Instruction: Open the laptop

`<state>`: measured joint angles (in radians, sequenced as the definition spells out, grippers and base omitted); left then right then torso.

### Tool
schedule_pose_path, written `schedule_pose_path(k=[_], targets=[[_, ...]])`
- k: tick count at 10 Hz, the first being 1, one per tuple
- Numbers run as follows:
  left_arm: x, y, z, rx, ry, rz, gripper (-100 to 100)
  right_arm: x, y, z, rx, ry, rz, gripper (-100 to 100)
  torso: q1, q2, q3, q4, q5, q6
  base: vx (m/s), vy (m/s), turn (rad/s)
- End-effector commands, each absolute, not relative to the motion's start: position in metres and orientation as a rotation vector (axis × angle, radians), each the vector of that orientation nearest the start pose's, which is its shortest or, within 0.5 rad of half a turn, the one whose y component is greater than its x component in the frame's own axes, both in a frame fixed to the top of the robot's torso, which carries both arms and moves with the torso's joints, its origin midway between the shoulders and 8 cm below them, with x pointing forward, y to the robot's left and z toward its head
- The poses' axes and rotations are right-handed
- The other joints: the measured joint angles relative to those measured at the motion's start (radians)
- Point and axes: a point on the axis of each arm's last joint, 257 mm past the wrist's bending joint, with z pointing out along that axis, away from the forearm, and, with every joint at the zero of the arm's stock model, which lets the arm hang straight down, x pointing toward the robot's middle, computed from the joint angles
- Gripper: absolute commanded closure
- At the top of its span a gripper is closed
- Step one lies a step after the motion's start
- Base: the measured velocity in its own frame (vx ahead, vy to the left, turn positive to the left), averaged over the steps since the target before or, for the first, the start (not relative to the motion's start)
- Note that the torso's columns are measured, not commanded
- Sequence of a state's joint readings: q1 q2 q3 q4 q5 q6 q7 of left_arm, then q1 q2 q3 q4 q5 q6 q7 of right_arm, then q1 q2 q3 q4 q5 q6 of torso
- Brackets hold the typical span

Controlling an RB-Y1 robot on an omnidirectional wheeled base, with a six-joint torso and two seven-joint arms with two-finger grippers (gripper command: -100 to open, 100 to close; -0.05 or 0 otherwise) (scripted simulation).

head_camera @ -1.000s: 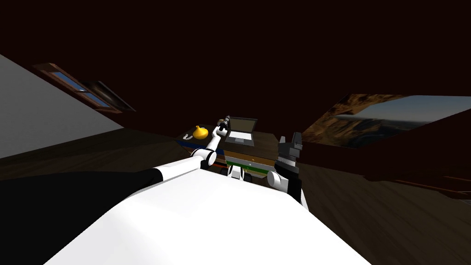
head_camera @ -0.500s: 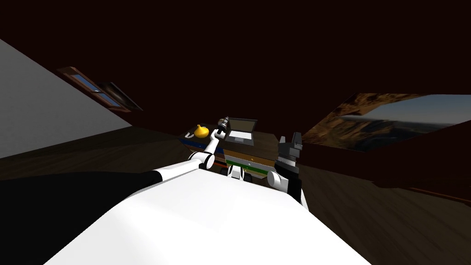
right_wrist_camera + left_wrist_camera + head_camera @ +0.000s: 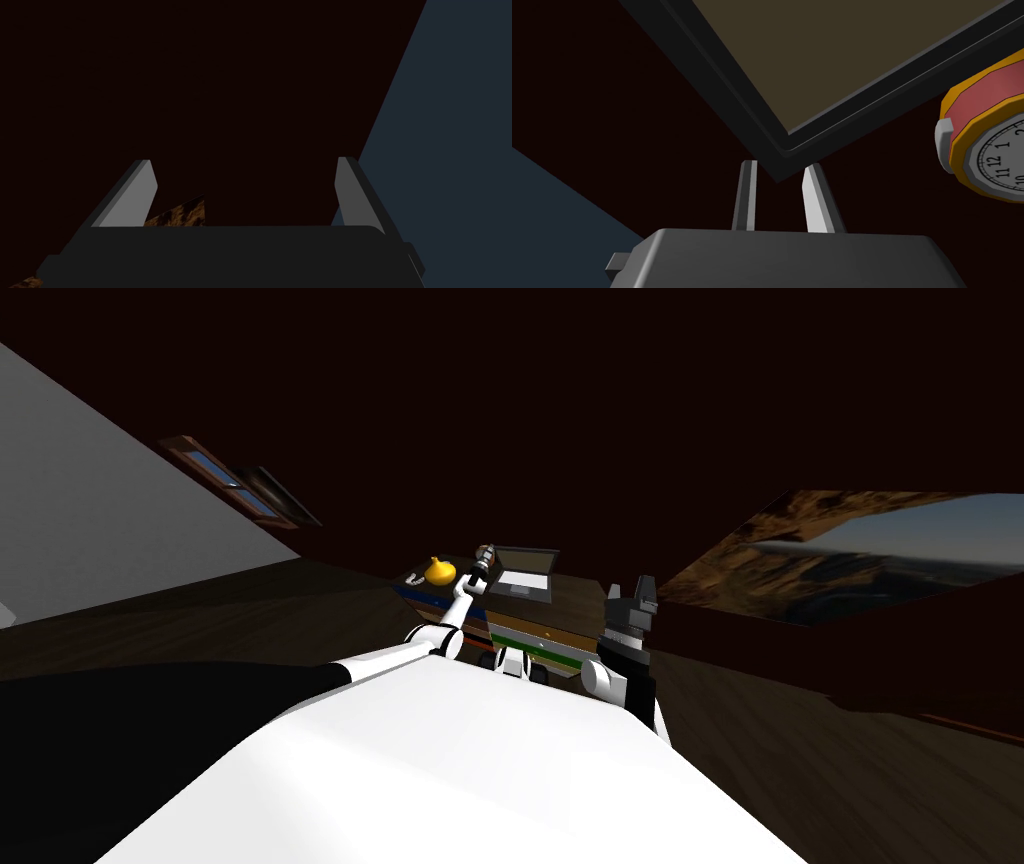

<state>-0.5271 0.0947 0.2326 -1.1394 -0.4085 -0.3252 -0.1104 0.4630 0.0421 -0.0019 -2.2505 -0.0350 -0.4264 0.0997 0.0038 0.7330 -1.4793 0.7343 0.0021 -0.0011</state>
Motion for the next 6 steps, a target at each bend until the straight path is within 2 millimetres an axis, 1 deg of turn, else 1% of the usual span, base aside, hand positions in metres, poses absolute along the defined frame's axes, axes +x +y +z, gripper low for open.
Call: schedule_pose_path(k=[1,2,3,4,6], targets=[[0.655,0.241,-0.062,-0.558,1.107,-0.94,100,0.363,-0.287,0.009,0.728,0.631,1.229,0,-0.004,0.0,0.0,0.002,-0.002,0.002,-0.006,-0.024,0.013],[0.643,0.243,-0.076,-0.554,1.094,-0.95,100,0.363,-0.287,0.009,0.728,0.631,1.229,0,-0.004,0.002,0.001,0.002,-0.002,0.003,0.007,0.0,0.0],[0.64,0.24,-0.07,-0.535,1.079,-0.962,100,0.363,-0.287,0.009,0.728,0.631,1.229,0,-0.003,0.002,0.001,0.0,-0.001,0.002,-0.004,-0.006,0.017],[0.63,0.243,-0.087,-0.549,1.079,-0.961,100,0.363,-0.287,0.009,0.728,0.631,1.229,0,-0.003,0.002,0.001,0.001,-0.001,0.001,0.002,-0.004,0.011],[0.624,0.239,-0.078,-0.513,1.048,-0.982,100,0.363,-0.287,0.009,0.728,0.631,1.229,0,-0.001,0.0,0.0,0.0,-0.001,0.001,0.004,0.01,-0.028]])
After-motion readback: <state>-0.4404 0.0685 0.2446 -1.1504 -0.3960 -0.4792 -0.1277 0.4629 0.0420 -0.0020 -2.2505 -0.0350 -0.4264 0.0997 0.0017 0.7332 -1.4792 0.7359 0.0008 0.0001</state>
